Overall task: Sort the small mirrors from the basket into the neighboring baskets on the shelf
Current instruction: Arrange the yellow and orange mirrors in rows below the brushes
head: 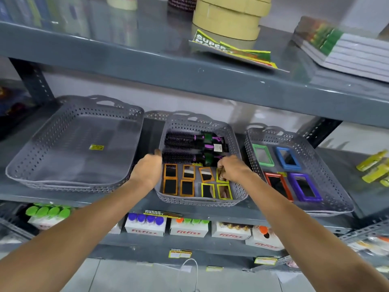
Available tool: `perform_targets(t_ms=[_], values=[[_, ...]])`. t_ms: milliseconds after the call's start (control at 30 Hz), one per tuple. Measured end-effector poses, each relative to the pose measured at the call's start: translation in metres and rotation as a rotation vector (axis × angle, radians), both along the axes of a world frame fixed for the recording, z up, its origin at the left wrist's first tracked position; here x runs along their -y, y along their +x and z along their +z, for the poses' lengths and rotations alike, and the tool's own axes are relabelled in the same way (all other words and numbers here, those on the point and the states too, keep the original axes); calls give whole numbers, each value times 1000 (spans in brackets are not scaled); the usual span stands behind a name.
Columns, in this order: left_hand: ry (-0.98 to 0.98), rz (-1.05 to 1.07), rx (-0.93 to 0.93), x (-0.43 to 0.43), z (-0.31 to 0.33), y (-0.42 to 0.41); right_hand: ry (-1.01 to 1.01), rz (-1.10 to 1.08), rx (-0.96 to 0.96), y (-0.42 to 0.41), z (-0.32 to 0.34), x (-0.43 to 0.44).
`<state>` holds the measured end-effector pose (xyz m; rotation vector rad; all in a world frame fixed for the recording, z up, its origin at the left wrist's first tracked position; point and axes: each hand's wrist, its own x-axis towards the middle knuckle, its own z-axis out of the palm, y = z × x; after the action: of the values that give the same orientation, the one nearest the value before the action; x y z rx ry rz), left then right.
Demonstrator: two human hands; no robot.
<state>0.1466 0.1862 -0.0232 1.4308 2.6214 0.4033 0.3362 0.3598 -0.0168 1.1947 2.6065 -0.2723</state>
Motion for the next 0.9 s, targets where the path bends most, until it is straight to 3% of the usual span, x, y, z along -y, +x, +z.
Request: perform_targets(t_ms=[467, 633, 900], values=[[26, -11, 0, 1, 1, 2, 6, 59, -195, 1, 0, 5], [30, -14, -5, 1, 1, 2, 0, 163, -91, -10, -8, 19], [14, -1, -20, 3, 5, 6, 60, 128, -120, -15, -14, 22]])
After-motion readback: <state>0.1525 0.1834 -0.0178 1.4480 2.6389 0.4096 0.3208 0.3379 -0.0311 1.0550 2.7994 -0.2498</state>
